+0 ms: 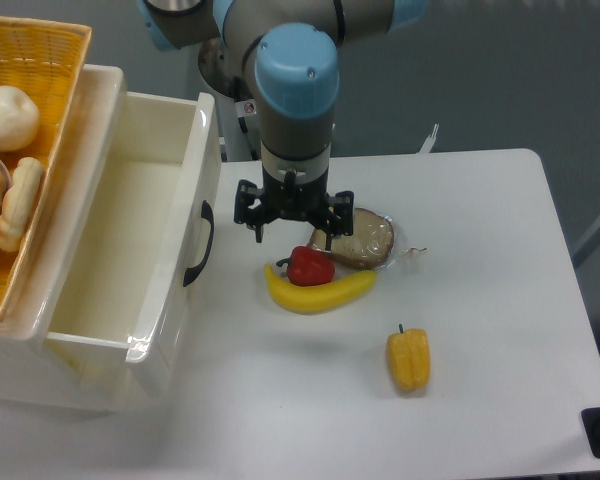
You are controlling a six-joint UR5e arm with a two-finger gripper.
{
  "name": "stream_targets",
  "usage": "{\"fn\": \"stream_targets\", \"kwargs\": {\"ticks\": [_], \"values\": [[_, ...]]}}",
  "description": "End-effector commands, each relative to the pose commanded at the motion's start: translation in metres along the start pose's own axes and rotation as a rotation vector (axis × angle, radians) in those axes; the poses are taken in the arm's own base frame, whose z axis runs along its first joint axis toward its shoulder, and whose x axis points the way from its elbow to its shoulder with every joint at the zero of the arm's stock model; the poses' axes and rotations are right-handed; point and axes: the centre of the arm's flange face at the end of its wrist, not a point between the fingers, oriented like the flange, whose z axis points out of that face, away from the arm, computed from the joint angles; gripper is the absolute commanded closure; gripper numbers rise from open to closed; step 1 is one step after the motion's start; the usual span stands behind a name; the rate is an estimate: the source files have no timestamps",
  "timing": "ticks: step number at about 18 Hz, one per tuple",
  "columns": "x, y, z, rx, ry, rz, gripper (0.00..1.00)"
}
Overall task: Place the mangosteen in the upper white drawer
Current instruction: 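Lower the open gripper down beside the red pepper on the banana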
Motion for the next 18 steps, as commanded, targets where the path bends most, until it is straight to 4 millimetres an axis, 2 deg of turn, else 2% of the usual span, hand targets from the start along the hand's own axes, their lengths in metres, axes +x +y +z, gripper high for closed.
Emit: {"fn": "stream_targets", "kwargs": {"ticks": [5, 6, 12, 16, 18], "values": [[-0.008, -0.005, 0.024, -0.032, 0.014, -0.014, 0.0], [-0.007, -0.005, 0.032, -0.047, 0.021, -0.016, 0.0], [0.006, -0.006, 0.052, -0.05, 0.122, -0.03, 0.0], [0.005, -0.005, 0.076, -0.081, 0.161, -0.054, 0.0], [0.005, -0.006, 0.079, -0.085, 0.163, -0.054, 0.0]]}}
